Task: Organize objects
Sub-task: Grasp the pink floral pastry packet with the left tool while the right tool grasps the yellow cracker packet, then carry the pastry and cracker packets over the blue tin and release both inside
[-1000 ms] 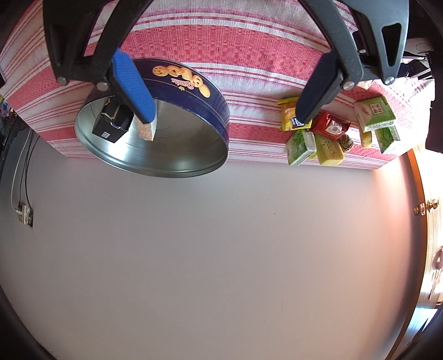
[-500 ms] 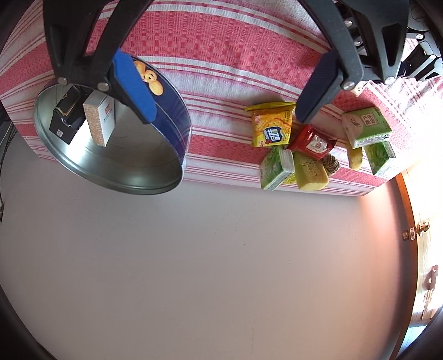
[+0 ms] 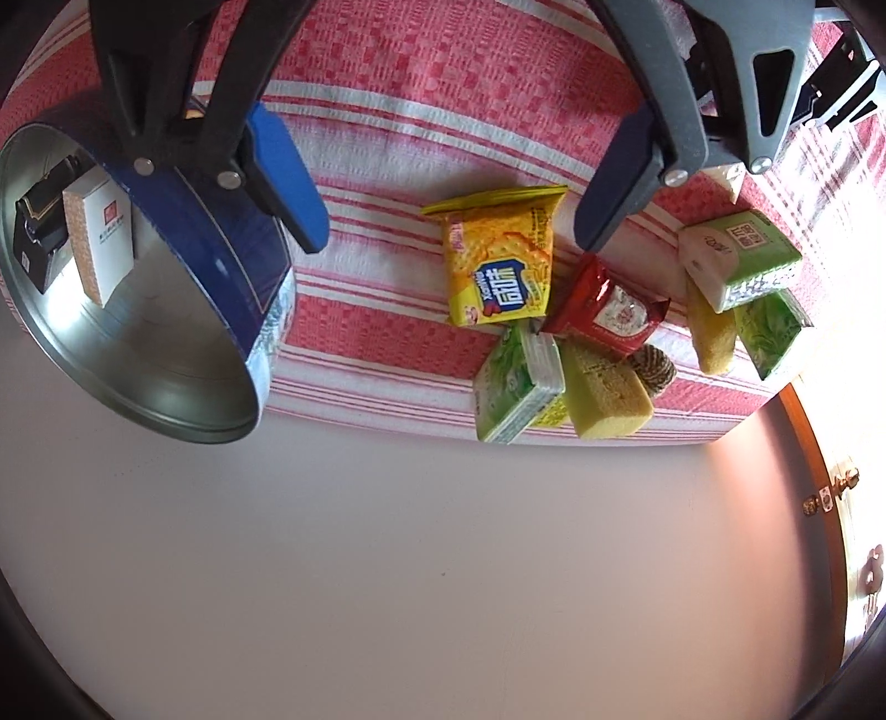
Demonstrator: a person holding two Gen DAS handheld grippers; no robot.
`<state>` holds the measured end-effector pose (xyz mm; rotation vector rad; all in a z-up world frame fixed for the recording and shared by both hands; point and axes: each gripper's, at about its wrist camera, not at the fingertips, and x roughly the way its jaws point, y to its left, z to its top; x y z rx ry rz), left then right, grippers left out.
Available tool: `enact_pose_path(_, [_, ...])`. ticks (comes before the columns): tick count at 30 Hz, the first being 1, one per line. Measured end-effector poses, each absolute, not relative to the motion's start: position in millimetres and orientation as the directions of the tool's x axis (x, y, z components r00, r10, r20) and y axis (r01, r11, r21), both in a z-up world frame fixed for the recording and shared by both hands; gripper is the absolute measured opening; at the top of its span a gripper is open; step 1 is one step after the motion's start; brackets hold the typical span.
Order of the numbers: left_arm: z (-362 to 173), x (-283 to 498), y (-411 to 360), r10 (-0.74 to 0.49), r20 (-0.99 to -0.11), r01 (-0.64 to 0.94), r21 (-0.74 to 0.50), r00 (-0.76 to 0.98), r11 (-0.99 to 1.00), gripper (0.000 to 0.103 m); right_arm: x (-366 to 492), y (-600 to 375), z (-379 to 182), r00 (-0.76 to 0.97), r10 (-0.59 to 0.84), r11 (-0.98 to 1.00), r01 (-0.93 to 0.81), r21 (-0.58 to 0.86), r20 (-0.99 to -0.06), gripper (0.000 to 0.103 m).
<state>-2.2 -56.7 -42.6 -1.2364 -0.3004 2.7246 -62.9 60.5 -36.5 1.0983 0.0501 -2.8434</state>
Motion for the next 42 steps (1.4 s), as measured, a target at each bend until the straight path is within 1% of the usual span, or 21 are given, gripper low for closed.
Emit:
enact_pose_path(6, [-41.9, -6.2, -63.8, 0.177, -0.726, 0.004, -0.240, -0.664, -0.971, 0.052, -89.6, 45.5, -45.4, -0.695, -0.041, -0.995, 0.092, -0.032, -0.718, 0.090])
enact_pose_path(8, [-41.6, -6.9, -64.5, 0.169, -0.727, 0.013, -0.237, -0.665, -0.971, 0.052, -99.0, 43.8, -50.4, -0.668, -0.043, -0.996, 0.085, -0.019, -0.743, 0.086])
enact_pose_path(10, [-41.6, -9.6, -65.2, 0.162, -0.727, 0.024, -0.238, -0.667, -0.971, 0.052, -107.8, 40.9, -58.7, -0.624, -0.048, -0.996, 0.093, -0.014, -0.780, 0.077])
enact_pose_path(11, [-41.5, -10.3, -65.3, 0.158, -0.727, 0.029, -0.238, -0.668, -0.971, 0.052, -111.2, 39.4, -63.1, -0.598, -0.051, -0.995, 0.103, -0.014, -0.800, 0.076])
enact_pose_path(14, [-42.1, -11.9, -66.1, 0.150, -0.728, 0.041, -0.237, -0.669, -0.971, 0.052, -110.6, 38.1, -64.9, -0.608, -0.055, -0.993, 0.116, -0.020, -0.792, 0.074])
enact_pose_path(17, [-42.2, -12.9, -65.3, 0.142, -0.729, 0.047, -0.232, -0.670, -0.972, 0.052, -108.3, 36.8, -66.8, -0.611, -0.070, -0.991, 0.135, -0.017, -0.789, 0.065])
enact_pose_path(18, [-42.2, -12.9, -65.3, 0.139, -0.729, 0.048, -0.230, -0.670, -0.972, 0.052, -106.6, 35.9, -67.0, -0.614, -0.070, -0.990, 0.141, -0.022, -0.786, 0.056])
enact_pose_path(19, [-42.3, -13.4, -64.8, 0.137, -0.730, 0.050, -0.228, -0.670, -0.972, 0.052, -105.1, 34.8, -67.5, -0.616, -0.062, -0.989, 0.144, -0.035, -0.786, 0.052])
enact_pose_path(22, [-42.1, -13.2, -65.6, 0.137, -0.730, 0.049, -0.227, -0.670, -0.973, 0.052, -102.5, 35.4, -67.6, -0.616, -0.073, -0.988, 0.153, -0.029, -0.784, 0.052])
enact_pose_path(25, [-42.2, -12.7, -67.4, 0.143, -0.727, 0.053, -0.239, -0.672, -0.970, 0.052, -97.0, 40.6, -65.9, -0.616, -0.112, -0.985, 0.170, 0.007, -0.780, 0.052])
enact_pose_path(28, [-41.8, -12.7, -70.2, 0.153, -0.723, 0.053, -0.254, -0.674, -0.966, 0.052, -84.4, 48.1, -58.1, -0.661, -0.142, -0.985, 0.171, 0.037, -0.737, 0.052])
enact_pose_path(32, [-41.5, -10.7, -73.3, 0.171, -0.713, 0.057, -0.284, -0.680, -0.957, 0.052, -68.6, 49.4, -43.8, -0.730, -0.137, -0.985, 0.172, 0.013, -0.670, 0.052])
enact_pose_path(36, [-35.7, -5.0, -74.3, 0.200, -0.673, 0.039, -0.322, -0.713, -0.946, 0.052, -54.2, 52.5, -30.7, -0.774, -0.150, -0.984, 0.177, 0.018, -0.615, 0.052])
enact_pose_path(39, [-25.7, 0.8, -71.3, 0.190, -0.634, 0.021, -0.310, -0.750, -0.950, 0.052, -46.0, 56.7, -22.6, -0.795, -0.168, -0.982, 0.187, 0.029, -0.583, 0.052])
enact_pose_path(42, [-17.1, 8.3, -67.9, 0.166, -0.618, 0.010, -0.272, -0.768, -0.962, 0.052, -40.7, 63.0, -17.4, -0.812, -0.157, -0.984, 0.179, 0.017, -0.562, 0.052])
